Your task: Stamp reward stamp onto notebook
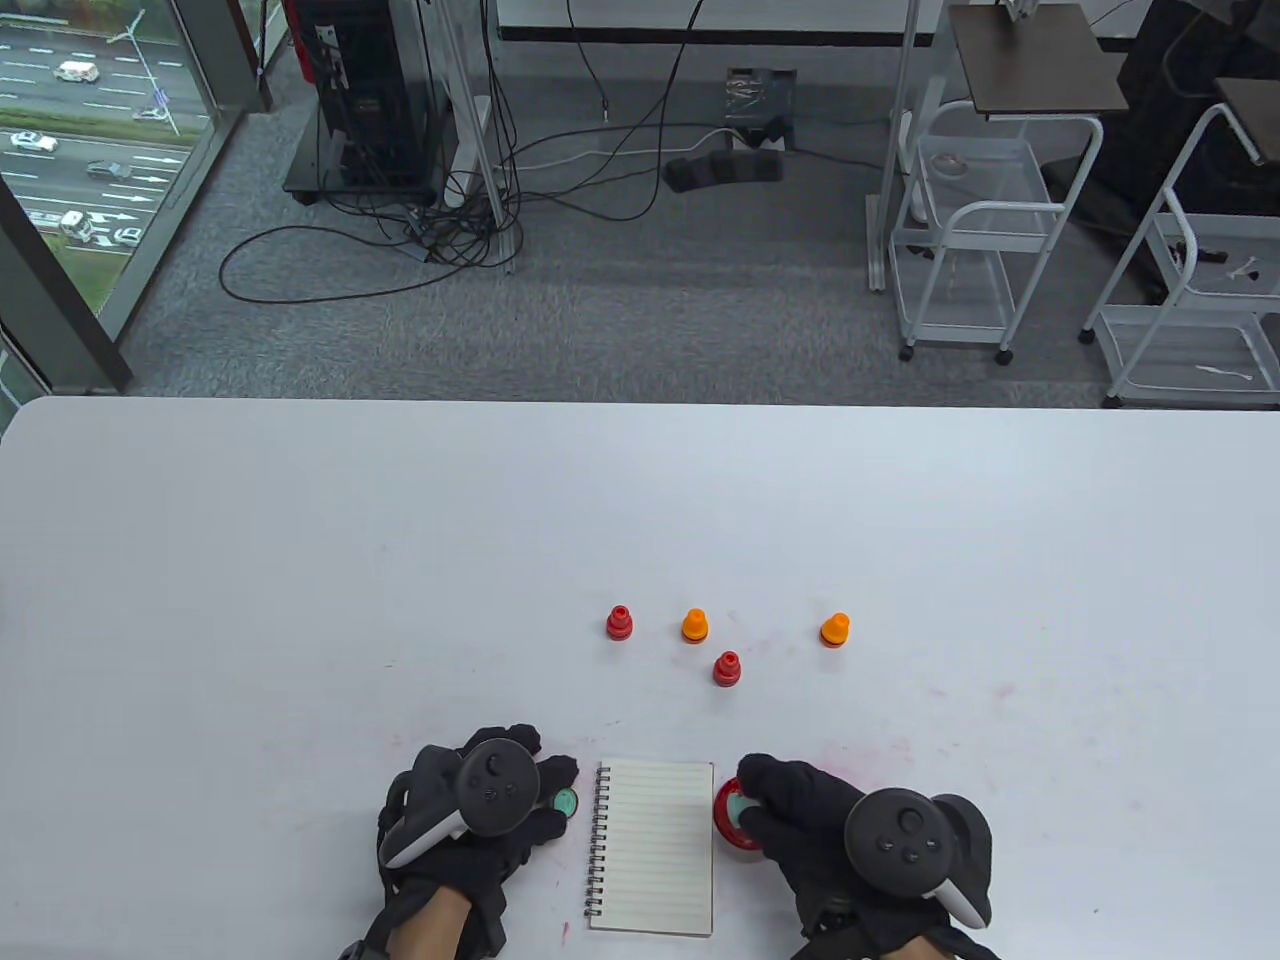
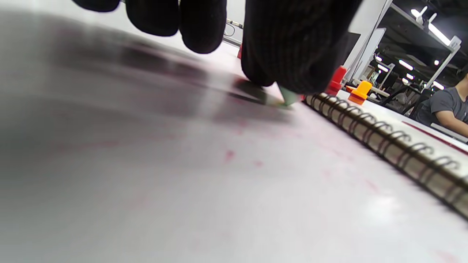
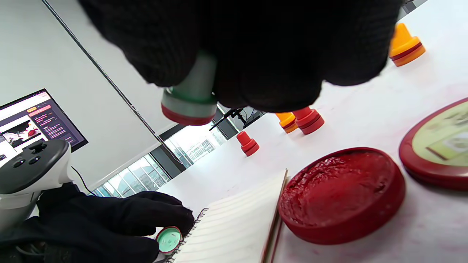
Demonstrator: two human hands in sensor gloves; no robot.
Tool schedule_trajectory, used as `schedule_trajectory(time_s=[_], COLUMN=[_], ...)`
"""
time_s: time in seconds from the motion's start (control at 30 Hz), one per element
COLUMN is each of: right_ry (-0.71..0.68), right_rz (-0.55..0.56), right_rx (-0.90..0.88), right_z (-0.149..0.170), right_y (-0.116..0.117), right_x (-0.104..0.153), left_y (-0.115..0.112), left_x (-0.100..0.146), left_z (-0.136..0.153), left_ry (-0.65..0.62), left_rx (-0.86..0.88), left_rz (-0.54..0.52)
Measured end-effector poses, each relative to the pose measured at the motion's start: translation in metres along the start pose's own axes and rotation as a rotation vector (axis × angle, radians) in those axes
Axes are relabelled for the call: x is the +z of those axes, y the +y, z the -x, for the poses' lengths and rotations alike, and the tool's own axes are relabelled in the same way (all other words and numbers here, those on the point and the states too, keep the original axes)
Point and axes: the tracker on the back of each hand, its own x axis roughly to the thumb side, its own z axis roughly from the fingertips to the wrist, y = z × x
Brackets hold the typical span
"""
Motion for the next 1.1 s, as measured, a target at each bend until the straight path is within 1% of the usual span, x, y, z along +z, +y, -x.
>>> schedule_trajectory(time_s=[0.33,0.57,0.67,0.77,0.87,0.93,1.0,1.1], right_ry=[0.000,-0.003,-0.037,-0.054,-0.058,-0.062,-0.080,-0.090], right_rz=[-0.003,0.018,0.034,0.049,0.059,0.077,0.055,0.005], right_rx=[-0.002,0.019,0.123,0.176,0.185,0.250,0.307,0.370], right_z=[0.001,0.002,-0.003,-0.006,-0.009,-0.014,-0.019,-0.023], right_y=[-0.001,-0.006,-0.010,-0.012,-0.013,-0.011,-0.009,-0.007], right_x=[0.000,0.002,0.003,0.003,0.002,-0.001,-0.007,-0.017], left_y=[0.001,0.010,0.017,0.024,0.032,0.042,0.048,0.053], left_x=[0.000,0.005,0.010,0.014,0.019,0.022,0.024,0.028], left_z=[0.000,-0.002,-0.006,-0.009,-0.013,-0.016,-0.018,-0.016], left_ry=[0.006,-0.003,-0.041,-0.063,-0.083,-0.093,-0.101,-0.099], left_rx=[-0.010,-0.012,0.003,-0.011,-0.014,-0.039,-0.072,-0.118], left_rz=[0.006,-0.020,-0.037,-0.056,-0.077,-0.100,-0.122,-0.124])
